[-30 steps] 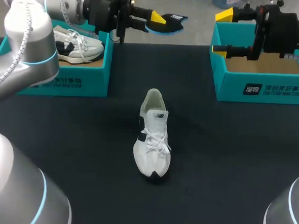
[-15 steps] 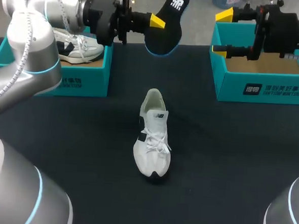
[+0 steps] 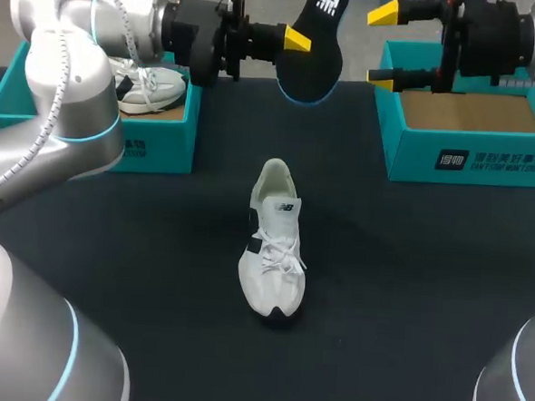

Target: Take the shoe out of the shoebox, open the shoe tongue, remove and reinsert the insole, then place the shoe into the shoebox

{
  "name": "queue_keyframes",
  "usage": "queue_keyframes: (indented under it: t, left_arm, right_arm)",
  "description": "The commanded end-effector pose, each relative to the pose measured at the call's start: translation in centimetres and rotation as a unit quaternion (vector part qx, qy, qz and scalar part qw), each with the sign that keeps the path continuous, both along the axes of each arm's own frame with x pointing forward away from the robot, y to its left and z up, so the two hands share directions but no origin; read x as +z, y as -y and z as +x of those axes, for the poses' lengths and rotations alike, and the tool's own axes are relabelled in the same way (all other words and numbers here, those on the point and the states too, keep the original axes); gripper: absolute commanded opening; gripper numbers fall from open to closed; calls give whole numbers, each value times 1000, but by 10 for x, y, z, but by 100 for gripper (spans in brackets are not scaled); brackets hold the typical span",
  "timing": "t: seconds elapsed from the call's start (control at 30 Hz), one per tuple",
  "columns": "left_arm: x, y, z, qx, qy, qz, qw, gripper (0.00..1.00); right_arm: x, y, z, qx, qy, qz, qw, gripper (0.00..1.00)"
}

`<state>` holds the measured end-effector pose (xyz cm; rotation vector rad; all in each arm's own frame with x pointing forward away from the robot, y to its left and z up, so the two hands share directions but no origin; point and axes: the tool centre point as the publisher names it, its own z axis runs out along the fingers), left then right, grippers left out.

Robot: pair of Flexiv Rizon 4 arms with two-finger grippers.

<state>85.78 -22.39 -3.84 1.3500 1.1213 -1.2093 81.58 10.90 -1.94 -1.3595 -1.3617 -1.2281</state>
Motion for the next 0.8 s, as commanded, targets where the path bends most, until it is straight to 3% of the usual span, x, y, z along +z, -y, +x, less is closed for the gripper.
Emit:
queue_keyframes:
  t: [0.03,0.1,0.13,0.2,0.53,0.8]
  left_arm:
    - [-3,13,-3,6,1,-13,1000,0]
    - [-2,17,-4,5,3,-14,1000,0]
    - [-2,18,-4,5,5,-15,1000,0]
    - [-3,20,-4,6,5,-18,1000,0]
    - [-1,26,-2,17,8,-29,999,0]
    - [1,29,0,24,10,-38,999,0]
  right_arm:
    - [0,-11,11,12,-7,-5,1000,86]
    - [-2,-14,12,14,-11,-4,1000,76]
    - [-3,-15,12,16,-13,-5,1000,63]
    - [-3,-18,12,19,-16,-4,1000,49]
    - [-10,-30,10,36,-26,1,999,38]
    - [-12,-31,9,38,-28,3,999,16]
